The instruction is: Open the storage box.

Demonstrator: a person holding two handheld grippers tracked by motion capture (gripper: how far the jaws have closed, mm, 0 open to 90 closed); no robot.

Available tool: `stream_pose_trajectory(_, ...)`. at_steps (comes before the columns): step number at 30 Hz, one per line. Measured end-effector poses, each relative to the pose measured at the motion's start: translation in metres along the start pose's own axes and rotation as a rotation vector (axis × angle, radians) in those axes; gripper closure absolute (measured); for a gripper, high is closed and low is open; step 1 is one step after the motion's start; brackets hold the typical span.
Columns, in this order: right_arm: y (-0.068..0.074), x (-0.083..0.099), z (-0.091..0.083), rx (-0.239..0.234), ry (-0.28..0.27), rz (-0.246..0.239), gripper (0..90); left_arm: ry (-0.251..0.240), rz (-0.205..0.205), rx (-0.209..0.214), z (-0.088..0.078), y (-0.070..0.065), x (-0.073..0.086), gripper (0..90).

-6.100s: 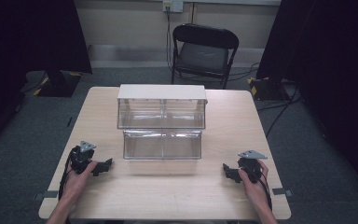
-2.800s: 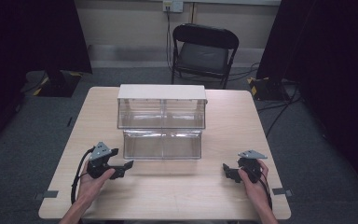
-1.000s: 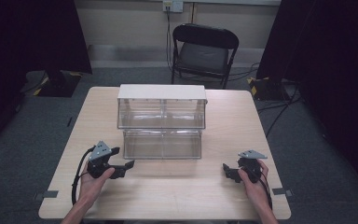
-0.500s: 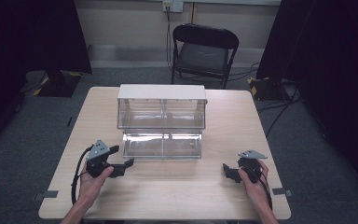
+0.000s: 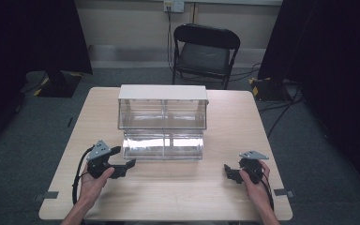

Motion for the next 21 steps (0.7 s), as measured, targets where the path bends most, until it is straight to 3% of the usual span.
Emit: stream_pose_trajectory(21, 0.0, 0.0, 0.0, 0.0, 0.0, 0.0, 12.1, -0.004, -0.011, 0.003, -0.0005, -0.0022, -0.0062, 16.0)
Point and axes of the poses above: each handheld gripper's, and its own axes: z roughly forward along the jaws, x roughly out of its underside, y roughly to its left, the point moved 5 cm from there along z, roughly forward along the jaws, and after that the axes turned 15 degrees about z, right-handed, at the moved point
